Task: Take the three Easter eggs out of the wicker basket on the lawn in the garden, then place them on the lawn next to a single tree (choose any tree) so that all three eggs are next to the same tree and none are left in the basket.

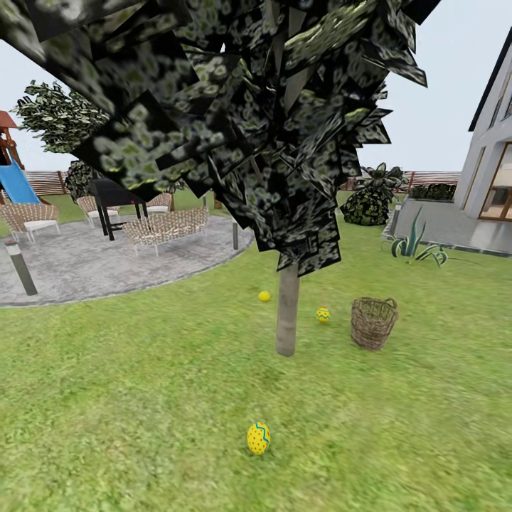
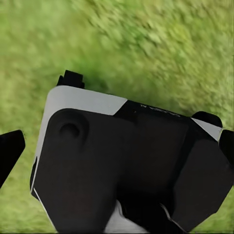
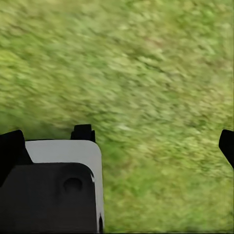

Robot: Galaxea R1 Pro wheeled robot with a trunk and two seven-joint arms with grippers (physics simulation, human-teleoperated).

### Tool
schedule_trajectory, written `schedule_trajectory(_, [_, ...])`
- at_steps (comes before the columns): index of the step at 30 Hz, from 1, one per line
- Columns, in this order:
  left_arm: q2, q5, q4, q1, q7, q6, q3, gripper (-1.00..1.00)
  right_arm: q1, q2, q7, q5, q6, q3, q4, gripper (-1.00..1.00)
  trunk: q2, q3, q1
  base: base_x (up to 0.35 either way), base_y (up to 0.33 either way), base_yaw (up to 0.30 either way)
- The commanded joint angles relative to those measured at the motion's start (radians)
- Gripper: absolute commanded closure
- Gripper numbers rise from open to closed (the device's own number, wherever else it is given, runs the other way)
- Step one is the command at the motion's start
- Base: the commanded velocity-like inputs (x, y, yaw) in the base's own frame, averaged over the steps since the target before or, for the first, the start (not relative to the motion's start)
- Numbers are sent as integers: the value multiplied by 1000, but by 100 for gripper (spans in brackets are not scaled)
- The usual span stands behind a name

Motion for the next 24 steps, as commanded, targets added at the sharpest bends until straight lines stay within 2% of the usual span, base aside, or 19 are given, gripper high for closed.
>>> schedule_trajectory(1, [0,5,12,0,0,4,3,-100,-2,1,-1,3,-14,0,19,-100,6,2,-4,0,0,0])
schedule_trajectory(7, [5,7,92,1,-14,-26,3,-100,5,5,-3,4,-58,0,57,-100,48,21,-27,0,0,0])
schedule_trajectory(12, [21,7,188,4,-53,-135,3,-100,58,12,-4,5,-65,0,60,-100,83,36,-46,0,0,0])
schedule_trajectory(16, [34,7,197,12,-63,-148,3,-100,102,23,-5,6,-78,0,60,-100,111,49,-61,0,0,0])
schedule_trajectory(19, [38,7,198,46,-66,-154,3,-100,140,31,-5,8,-104,1,60,-100,132,59,-73,0,0,0])
schedule_trajectory(20, [37,5,199,96,-67,-158,2,-100,185,36,-4,13,-135,2,60,-100,139,63,-77,0,0,0])
schedule_trajectory(23, [37,6,199,128,-67,-159,2,-100,215,36,-5,28,-157,1,60,-100,160,74,-88,0,0,0])
schedule_trajectory(24, [37,6,199,154,-67,-161,2,-100,245,36,-5,38,-182,1,60,-100,167,78,-92,0,0,0])
